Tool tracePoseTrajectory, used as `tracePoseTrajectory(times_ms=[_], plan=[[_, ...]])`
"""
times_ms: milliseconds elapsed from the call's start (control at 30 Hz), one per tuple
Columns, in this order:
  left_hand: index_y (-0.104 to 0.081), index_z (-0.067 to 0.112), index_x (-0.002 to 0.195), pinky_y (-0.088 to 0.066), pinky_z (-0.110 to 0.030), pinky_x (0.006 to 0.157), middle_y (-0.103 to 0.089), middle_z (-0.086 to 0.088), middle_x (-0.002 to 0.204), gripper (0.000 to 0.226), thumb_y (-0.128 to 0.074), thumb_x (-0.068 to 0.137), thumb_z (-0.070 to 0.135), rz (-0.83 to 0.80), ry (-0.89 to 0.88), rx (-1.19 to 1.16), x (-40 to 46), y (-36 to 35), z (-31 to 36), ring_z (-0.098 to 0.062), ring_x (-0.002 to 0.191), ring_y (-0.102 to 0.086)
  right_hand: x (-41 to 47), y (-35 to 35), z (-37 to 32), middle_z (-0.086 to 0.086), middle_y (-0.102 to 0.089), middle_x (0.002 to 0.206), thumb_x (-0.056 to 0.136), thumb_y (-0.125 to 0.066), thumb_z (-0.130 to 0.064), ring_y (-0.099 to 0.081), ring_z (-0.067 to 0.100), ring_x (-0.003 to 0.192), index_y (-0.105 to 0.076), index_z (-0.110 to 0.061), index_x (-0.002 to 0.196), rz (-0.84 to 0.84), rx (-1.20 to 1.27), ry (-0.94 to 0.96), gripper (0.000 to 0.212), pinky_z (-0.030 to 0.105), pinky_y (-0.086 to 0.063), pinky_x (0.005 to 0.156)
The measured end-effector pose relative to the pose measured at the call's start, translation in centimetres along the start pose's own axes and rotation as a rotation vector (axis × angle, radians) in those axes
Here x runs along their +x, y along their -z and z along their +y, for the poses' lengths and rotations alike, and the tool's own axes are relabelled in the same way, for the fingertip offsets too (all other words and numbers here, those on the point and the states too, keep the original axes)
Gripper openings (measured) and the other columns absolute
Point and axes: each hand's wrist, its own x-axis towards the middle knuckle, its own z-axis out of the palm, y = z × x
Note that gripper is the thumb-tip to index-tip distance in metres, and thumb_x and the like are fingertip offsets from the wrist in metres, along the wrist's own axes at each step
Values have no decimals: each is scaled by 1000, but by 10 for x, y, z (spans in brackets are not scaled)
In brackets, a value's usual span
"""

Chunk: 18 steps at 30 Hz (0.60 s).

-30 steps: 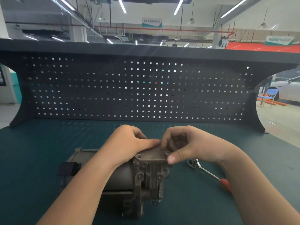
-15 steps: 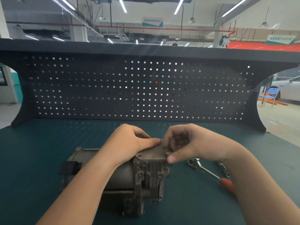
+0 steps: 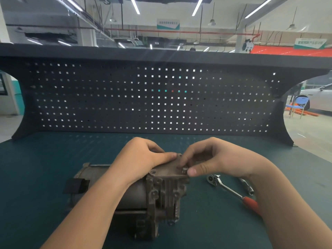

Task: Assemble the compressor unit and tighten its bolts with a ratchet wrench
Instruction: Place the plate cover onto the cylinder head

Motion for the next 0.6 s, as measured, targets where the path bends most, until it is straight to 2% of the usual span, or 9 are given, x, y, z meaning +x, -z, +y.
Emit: tracePoseTrajectory(times_ms=[67,133,233,333,400,500,600], plan=[[-76,28,75,-44,-21,59,-71,18,65,36,-79,62,61,4,1,2,1,0,0,5,58,-64,-1,1,-1,-9,-72,79,74,-77,-8,-66,3,77,-73,-19,83,15,33,-2,15,12,-48,73],[-76,28,73,-44,-21,59,-71,17,65,35,-79,62,60,8,-4,-3,1,-1,-1,5,57,-64,3,-2,0,-8,-70,74,72,-80,-8,-64,5,72,-70,-22,74,42,1,-1,17,15,-48,71],[-76,28,72,-44,-22,59,-71,16,64,33,-80,62,60,7,-10,-10,1,-1,-2,5,57,-64,8,-5,1,-2,-62,70,66,-83,-23,-55,11,68,-65,-26,69,96,-81,-15,19,25,-44,68],[-76,28,74,-44,-23,60,-72,16,65,35,-77,61,60,-5,-7,-13,1,0,-1,4,59,-65,4,-2,2,-5,-58,72,70,-80,-24,-52,8,69,-71,-30,85,40,-65,-9,18,19,-43,66],[-77,28,74,-44,-22,59,-72,17,65,36,-77,61,61,-2,-8,-3,1,0,-1,5,60,-65,1,0,1,-11,-64,76,76,-77,-16,-59,5,74,-75,-28,90,3,-22,2,19,13,-45,72],[-77,28,74,-43,-21,59,-72,18,67,34,-79,63,60,10,-7,5,2,-1,-1,6,61,-65,1,1,1,-10,-73,83,78,-75,-4,-67,2,81,-76,-22,85,19,21,8,20,11,-48,76],[-76,27,73,-44,-22,60,-72,17,67,35,-80,61,60,16,-7,-3,2,-1,-2,5,61,-66,3,-1,1,-9,-73,79,72,-79,-8,-67,3,77,-74,-23,76,39,9,9,17,14,-49,74]])
